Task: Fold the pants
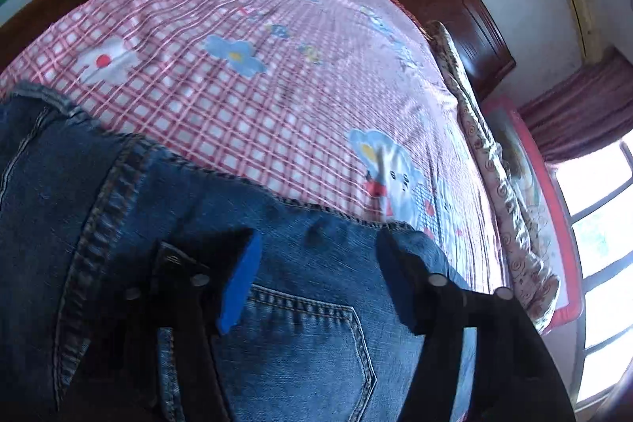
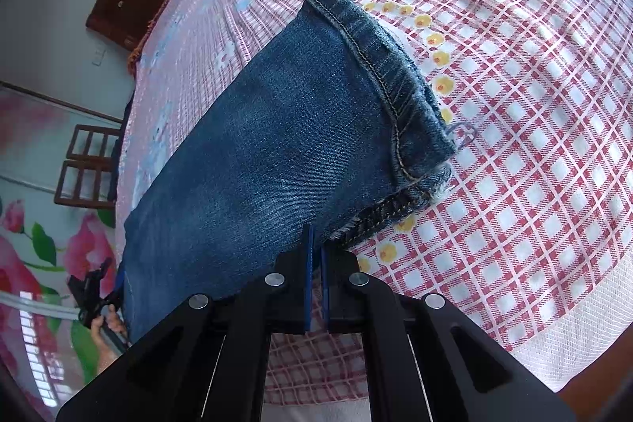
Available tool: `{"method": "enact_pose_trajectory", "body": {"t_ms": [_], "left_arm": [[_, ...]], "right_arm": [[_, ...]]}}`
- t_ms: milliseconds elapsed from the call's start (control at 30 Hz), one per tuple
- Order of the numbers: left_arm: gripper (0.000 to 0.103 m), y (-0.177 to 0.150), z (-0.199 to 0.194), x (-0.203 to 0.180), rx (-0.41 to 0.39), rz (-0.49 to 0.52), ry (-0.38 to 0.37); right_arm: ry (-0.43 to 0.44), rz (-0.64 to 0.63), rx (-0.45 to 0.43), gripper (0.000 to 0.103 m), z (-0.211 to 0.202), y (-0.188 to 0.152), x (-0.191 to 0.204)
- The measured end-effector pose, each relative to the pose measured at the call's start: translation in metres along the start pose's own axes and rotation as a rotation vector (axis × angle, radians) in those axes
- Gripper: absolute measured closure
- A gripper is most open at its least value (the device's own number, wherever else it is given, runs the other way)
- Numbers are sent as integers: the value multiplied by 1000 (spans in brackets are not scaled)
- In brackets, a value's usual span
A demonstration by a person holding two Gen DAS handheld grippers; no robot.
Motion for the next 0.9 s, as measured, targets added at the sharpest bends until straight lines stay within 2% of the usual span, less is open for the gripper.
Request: {"method": "enact_pose_trajectory", "body": {"t_ms": [33,100,133,200,233,267,300,333,367,400,433,467,500,567,600,733,833,900], "left_arm": [[59,3,-3,11,-10,-45,-50],[97,5,-3,30,3,-140,-53],[101,3,-1,36,15,-164,-55],[101,1,-2,33,27,-159,-60],[95,0,-5,28,31,-154,-53],[60,0,-11,21,30,-144,-88],[17,2,-20,11,8,-124,-140],[3,3,-32,4,-45,-106,-136],[2,2,-44,-5,-117,-69,-100],[2,6,-47,-8,-124,-40,-62],[2,10,-45,-9,-95,-39,-10],[2,12,-43,-10,-71,-50,29],[2,12,-47,-10,-67,-51,35],[2,1,-59,-21,-82,-27,44],[2,-9,-66,-29,-87,0,52],[2,-60,-95,-54,-103,122,111],[2,-102,-108,-70,-80,156,129],[2,-132,-115,-76,-58,169,91]], "right_arm": [[-3,-5,2,101,0,0,0],[-8,-4,5,101,0,1,1],[-9,-2,6,101,0,1,2],[-6,-4,5,101,0,0,2],[-3,-5,5,101,0,0,2],[3,-2,4,101,0,0,2],[10,6,4,101,0,1,0],[15,13,5,101,0,1,-1],[16,16,6,101,-1,1,-1],[18,18,5,100,-2,1,-1],[26,24,1,99,-4,0,-1],[33,32,-7,93,-8,-1,-3],[29,36,-20,79,-13,-4,-4],[27,44,-55,64,-26,-11,-9],[29,55,-78,64,-33,-15,-13],[126,135,-168,64,-60,-21,-41],[157,177,-196,64,-65,-17,-55],[201,210,-210,64,-64,-14,-64]]}}
Point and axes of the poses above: each gripper's, at about its wrist camera, not at the fingertips, and z roughly the way its jaws point, x to its left, y to its top, the point moved 1 cm from there along z, roughly the way its jaws point, and after that the axes turned 14 degrees about x, right-handed, at the moved point
